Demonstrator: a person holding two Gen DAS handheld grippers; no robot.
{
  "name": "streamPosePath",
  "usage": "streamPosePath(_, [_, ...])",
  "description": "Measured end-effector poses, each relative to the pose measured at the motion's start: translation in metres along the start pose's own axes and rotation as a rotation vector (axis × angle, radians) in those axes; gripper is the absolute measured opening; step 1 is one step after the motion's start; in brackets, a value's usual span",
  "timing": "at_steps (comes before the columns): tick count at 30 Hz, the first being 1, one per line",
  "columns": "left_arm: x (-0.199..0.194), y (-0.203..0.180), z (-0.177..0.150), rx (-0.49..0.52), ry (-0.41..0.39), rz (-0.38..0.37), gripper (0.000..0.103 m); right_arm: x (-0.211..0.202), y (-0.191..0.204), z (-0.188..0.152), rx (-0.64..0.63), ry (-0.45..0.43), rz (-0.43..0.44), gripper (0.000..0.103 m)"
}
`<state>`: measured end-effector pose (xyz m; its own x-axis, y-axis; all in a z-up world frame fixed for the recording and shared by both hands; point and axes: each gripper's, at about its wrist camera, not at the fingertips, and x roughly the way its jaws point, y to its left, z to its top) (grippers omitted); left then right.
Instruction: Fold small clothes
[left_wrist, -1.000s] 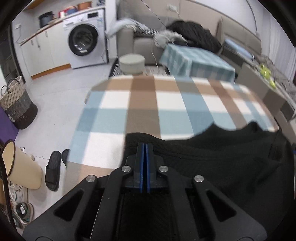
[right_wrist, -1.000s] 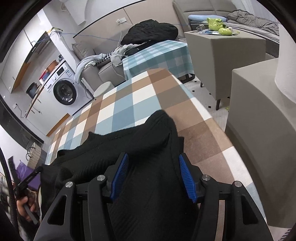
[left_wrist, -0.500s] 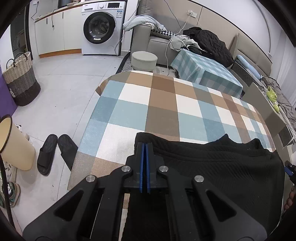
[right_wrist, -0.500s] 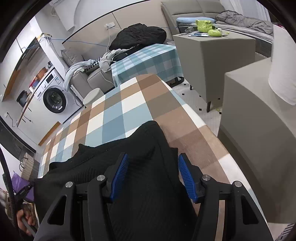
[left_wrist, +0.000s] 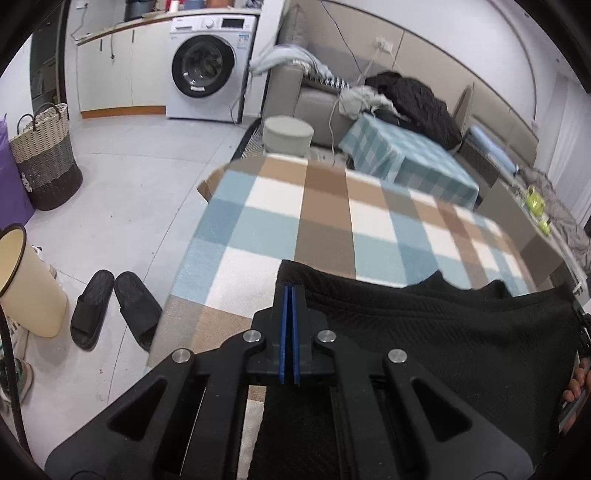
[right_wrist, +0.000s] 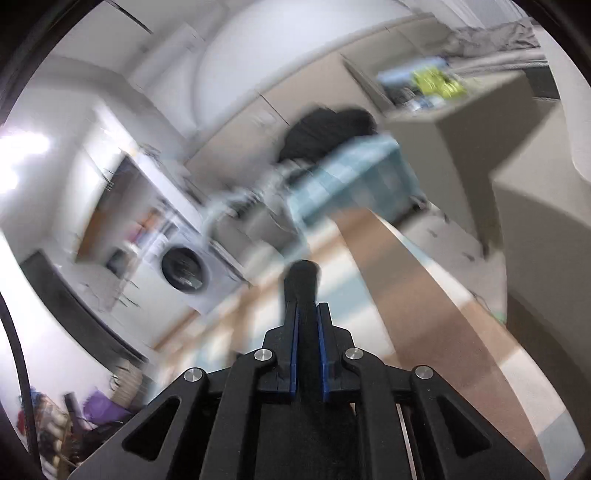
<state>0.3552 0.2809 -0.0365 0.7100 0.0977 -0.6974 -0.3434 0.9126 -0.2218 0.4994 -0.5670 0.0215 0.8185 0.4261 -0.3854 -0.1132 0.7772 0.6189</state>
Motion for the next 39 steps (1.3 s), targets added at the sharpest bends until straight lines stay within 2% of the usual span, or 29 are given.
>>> streamPosePath(2, [-0.004,0.004,0.001,-0.018,-0.017,0.006,0.0,0.004,0.0,0.003,-0.002,0.004,-0.068,0.008])
streamPosePath(4, [-0.006,0.009,0.003,-0.041,-0.028,0.045,0.0,0.017,-0.008,0.003,0.034,0.04,-0.153,0.009])
streamPosePath(6, [-0.002,0.017,0.004,-0.074,0.005,0.051,0.0,0.034,-0.016,0.0,0.063,0.117,-0.257,0.016])
streamPosePath(7, [-0.001,0.02,0.003,-0.086,0.018,0.055,0.0,0.041,-0.019,-0.001,0.077,0.153,-0.29,0.018])
streamPosePath(8, [0.0,0.022,0.002,-0.092,0.028,0.058,0.0,0.043,-0.022,-0.002,0.086,0.173,-0.299,0.025])
streamPosePath(9, [0.0,0.023,-0.001,-0.089,0.041,0.056,0.0,0.043,-0.022,-0.004,0.085,0.181,-0.3,0.041])
streamPosePath(10, [0.0,0.022,-0.005,-0.081,0.06,0.054,0.0,0.041,-0.023,-0.004,0.085,0.183,-0.303,0.047])
streamPosePath(12, [0.002,0.02,-0.013,-0.064,0.109,0.057,0.0,0.035,-0.025,-0.005,0.089,0.183,-0.293,0.049])
streamPosePath(15, [0.002,0.012,-0.028,-0.042,0.16,0.037,0.001,0.028,-0.026,-0.007,0.087,0.234,-0.274,0.05])
streamPosePath(17, [-0.002,0.007,-0.039,-0.026,0.177,0.032,0.008,0.022,-0.025,-0.011,0.07,0.277,-0.268,0.051])
streamPosePath(19, [-0.009,0.001,-0.051,-0.009,0.193,0.021,0.029,0.012,-0.022,-0.018,0.056,0.316,-0.249,0.053])
streamPosePath(20, [-0.016,-0.003,-0.058,-0.003,0.188,0.021,0.034,0.005,-0.02,-0.024,0.045,0.334,-0.239,0.054])
streamPosePath(22, [-0.029,-0.007,-0.068,0.011,0.182,0.02,0.051,-0.008,-0.015,-0.032,0.008,0.368,-0.234,0.056])
streamPosePath(24, [-0.043,-0.01,-0.078,0.018,0.181,0.006,0.06,-0.021,-0.011,-0.04,-0.044,0.387,-0.234,0.059])
streamPosePath(29, [-0.078,-0.013,-0.111,0.035,0.19,0.006,0.063,-0.058,-0.008,-0.066,-0.171,0.423,-0.259,0.06])
streamPosePath(33, [-0.096,-0.013,-0.142,0.05,0.22,0.02,0.063,-0.079,-0.016,-0.087,-0.209,0.454,-0.28,0.06])
streamPosePath(39, [-0.116,-0.014,-0.167,0.059,0.222,0.031,0.063,-0.097,-0.018,-0.105,-0.254,0.477,-0.26,0.06])
